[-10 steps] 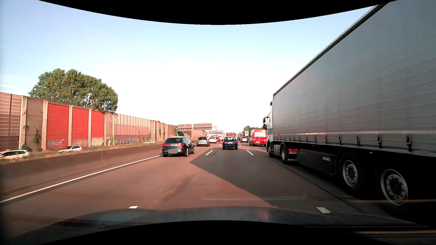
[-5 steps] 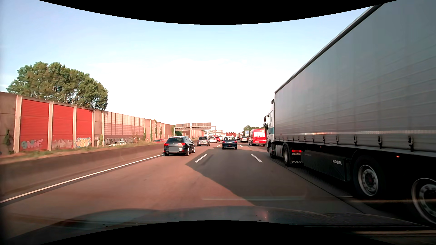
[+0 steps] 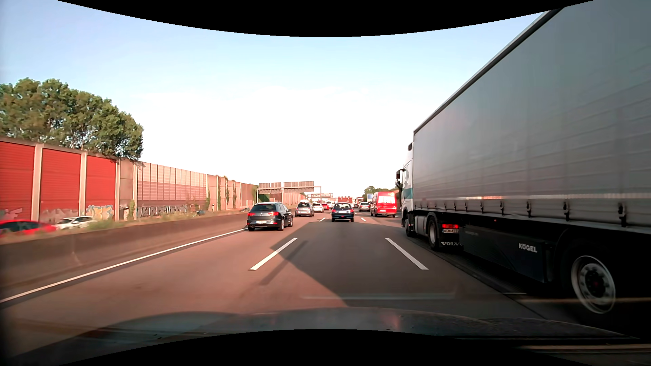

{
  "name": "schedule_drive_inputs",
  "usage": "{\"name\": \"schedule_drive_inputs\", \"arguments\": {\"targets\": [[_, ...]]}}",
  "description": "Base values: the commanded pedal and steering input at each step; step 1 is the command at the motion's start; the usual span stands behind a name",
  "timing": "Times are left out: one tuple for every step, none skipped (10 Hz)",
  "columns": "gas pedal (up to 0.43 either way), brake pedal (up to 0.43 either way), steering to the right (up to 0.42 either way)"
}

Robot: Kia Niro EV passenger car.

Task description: Follow the waypoints while adhering to traffic rules and regulations

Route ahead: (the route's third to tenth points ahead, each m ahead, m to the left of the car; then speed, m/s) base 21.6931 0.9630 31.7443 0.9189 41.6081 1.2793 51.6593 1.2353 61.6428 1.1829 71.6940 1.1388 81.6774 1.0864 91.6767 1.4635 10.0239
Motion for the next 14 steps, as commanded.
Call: {"name": "schedule_drive_inputs", "arguments": {"targets": [[0.169, 0.000, -0.004], [0.169, 0.000, -0.004], [0.169, 0.000, -0.004], [0.169, 0.000, -0.004], [0.169, 0.000, -0.005], [0.157, 0.000, -0.005], [0.150, 0.000, -0.005], [0.118, 0.000, -0.005], [0.079, 0.000, -0.005], [0.047, 0.000, -0.005], [0.039, 0.000, -0.005], [0.008, 0.000, -0.005], [0.000, 0.000, -0.005], [0.000, 0.000, -0.005]]}}
